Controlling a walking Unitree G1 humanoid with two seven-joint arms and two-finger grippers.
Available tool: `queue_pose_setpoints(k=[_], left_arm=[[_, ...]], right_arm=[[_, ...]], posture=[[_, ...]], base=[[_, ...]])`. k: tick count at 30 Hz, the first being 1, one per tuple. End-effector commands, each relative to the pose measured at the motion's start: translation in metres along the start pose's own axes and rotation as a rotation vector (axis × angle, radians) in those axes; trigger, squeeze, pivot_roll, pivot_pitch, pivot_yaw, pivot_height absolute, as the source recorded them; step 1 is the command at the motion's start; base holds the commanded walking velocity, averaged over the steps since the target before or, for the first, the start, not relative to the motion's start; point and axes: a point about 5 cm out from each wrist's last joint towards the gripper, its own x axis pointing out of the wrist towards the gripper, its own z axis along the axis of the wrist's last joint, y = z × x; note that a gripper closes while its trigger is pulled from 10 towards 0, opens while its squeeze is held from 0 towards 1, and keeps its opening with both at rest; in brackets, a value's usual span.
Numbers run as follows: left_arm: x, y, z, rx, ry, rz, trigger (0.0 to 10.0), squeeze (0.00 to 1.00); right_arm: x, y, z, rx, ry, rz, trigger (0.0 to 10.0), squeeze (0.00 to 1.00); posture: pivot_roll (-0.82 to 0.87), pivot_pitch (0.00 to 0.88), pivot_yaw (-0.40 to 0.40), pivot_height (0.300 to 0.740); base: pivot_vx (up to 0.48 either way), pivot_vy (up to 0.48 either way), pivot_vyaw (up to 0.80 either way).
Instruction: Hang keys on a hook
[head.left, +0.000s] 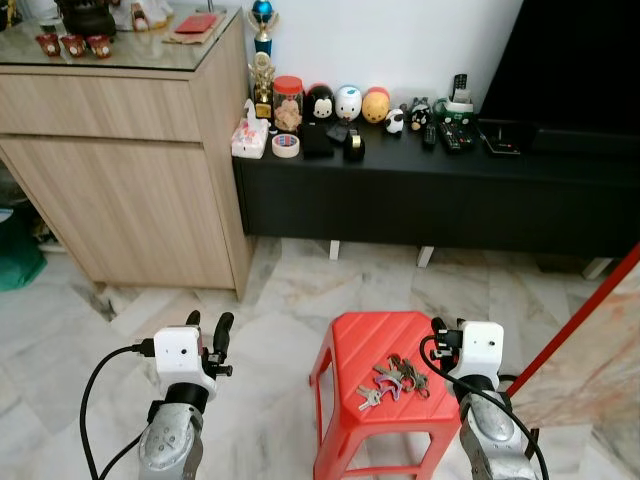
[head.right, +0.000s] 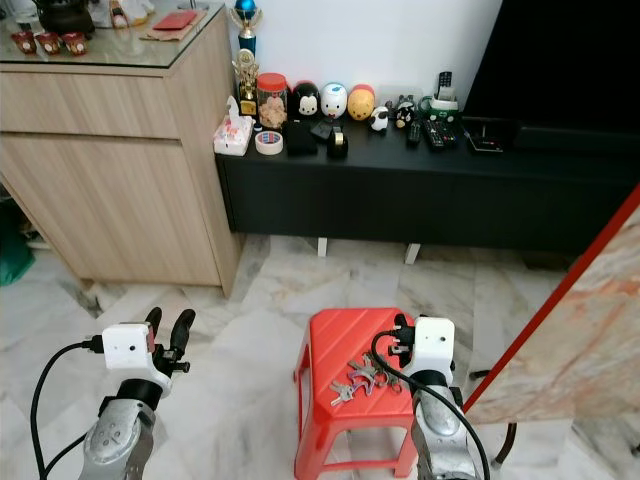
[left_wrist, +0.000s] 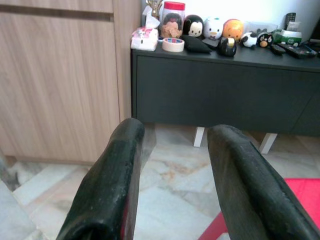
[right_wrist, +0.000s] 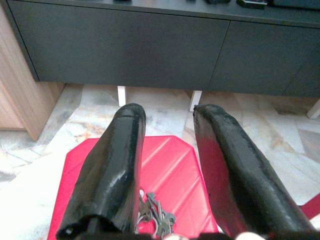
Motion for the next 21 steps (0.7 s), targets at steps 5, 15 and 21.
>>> queue_pose_setpoints(k=[5,15,21], left_arm=[[-0.0021,-0.003,0.001,-0.029,0.022,0.008,10.0,0.0],[-0.001,-0.0031,0.0,-0.031,0.041,0.009,10.0,0.0],[-0.0016,-0.0063,-0.0012,-0.036,0.054,0.003,10.0,0.0]], right_arm=[[0.0023,-0.0001,0.0039,-0.011,0.008,0.003,10.0,0.0],[0.0036,0.0029,0.0025,-0.003,0.03,0.018,10.0,0.0],[0.0024,0.0038,-0.0005,-0.003,0.046,0.021,10.0,0.0]], posture=[[0.06,0.0,-0.103,0.65],[0.05,0.0,-0.098,0.65],[0.05,0.0,-0.098,0.65]], base=[[0.0,0.0,0.0],[0.0,0.0,0.0],[0.0,0.0,0.0]])
